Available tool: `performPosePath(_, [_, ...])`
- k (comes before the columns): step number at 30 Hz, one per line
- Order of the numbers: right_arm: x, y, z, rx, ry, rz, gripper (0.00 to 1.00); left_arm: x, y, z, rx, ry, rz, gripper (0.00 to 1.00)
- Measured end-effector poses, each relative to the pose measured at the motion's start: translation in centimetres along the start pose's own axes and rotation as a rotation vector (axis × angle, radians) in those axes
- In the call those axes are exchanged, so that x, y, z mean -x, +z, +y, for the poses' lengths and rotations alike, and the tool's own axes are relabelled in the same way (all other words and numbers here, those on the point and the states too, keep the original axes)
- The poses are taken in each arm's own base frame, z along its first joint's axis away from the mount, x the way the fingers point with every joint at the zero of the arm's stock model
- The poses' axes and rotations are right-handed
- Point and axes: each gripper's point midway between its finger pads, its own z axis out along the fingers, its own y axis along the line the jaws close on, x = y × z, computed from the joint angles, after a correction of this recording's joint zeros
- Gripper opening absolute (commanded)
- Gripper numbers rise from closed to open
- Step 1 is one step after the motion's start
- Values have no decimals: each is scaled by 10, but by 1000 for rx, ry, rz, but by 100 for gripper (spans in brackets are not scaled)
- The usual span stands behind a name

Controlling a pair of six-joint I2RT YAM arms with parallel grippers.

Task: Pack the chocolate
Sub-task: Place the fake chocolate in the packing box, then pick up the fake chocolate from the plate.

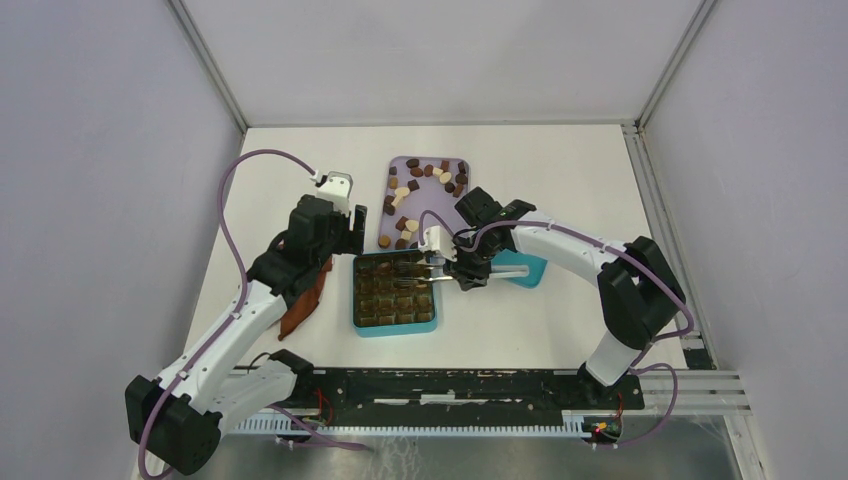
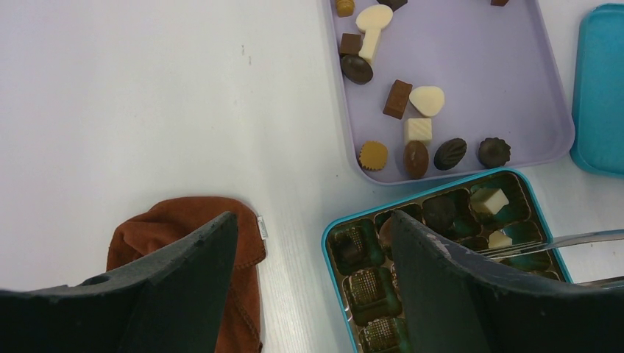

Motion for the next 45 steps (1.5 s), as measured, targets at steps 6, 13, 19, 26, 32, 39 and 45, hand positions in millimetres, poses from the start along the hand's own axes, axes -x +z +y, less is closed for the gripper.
performPosePath(6, [1,0,0,-1,0,-1,47,0,0,0,0,0,0,81])
performPosePath(13, [10,-6,-1,6,-3,-23,43,0,0,0,0,0,0,81])
performPosePath(19, [24,-22,-11,15,24,-95,42,0,-1,0,0,-1,-3,81])
performPosePath(26, [27,-64,-78,-150,126,-146,41,1,-1,0,0,-1,-4,81])
performPosePath(32, [26,-61,-117,-234,145,-95,41,1,-1,0,0,-1,-4,81])
performPosePath(39, [3,-31,-138,-241,188,12,41,1,-1,0,0,-1,-4,81])
performPosePath(45, [-8,-22,-156,-271,222,62,41,1,-1,0,0,-1,-4,81])
